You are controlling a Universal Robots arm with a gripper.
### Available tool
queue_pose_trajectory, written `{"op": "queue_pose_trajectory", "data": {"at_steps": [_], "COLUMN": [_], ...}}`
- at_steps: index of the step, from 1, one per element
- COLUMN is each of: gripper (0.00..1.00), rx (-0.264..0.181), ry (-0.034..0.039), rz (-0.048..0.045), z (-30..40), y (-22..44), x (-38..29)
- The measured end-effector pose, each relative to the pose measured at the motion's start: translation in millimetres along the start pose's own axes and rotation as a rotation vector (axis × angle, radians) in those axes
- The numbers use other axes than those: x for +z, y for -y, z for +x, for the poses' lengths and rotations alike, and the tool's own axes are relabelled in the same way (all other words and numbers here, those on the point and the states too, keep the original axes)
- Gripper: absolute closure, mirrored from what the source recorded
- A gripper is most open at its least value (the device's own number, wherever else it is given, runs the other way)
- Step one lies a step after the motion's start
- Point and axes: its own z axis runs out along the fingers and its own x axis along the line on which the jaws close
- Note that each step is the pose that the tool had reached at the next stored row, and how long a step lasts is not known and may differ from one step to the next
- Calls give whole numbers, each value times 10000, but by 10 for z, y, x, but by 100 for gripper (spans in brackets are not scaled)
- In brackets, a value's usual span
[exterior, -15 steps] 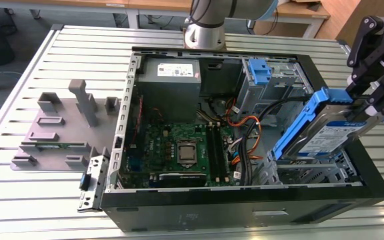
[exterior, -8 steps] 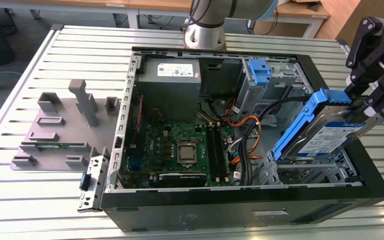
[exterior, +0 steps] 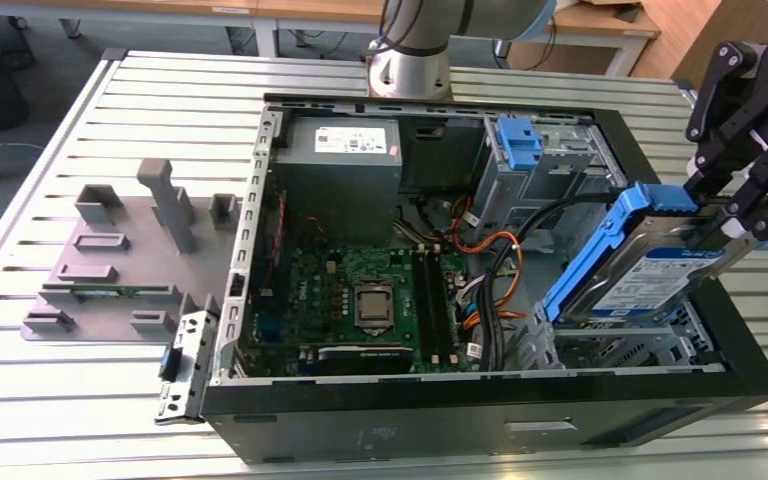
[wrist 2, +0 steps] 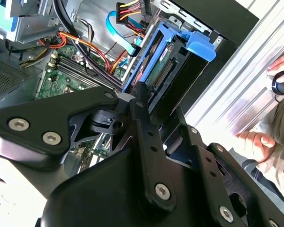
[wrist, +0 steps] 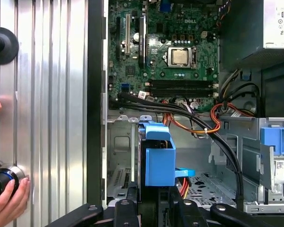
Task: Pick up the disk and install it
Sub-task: 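Insert the disk into the insertion slot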
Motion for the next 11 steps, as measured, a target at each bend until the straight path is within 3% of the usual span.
{"op": "queue_pose_trajectory", "data": {"at_steps": [6,11], "gripper": [65,65], "rx": [0,0], "ry": [1,1], "rz": [4,6], "z": [1,4], "y": [0,0], "x": [39,114]}}
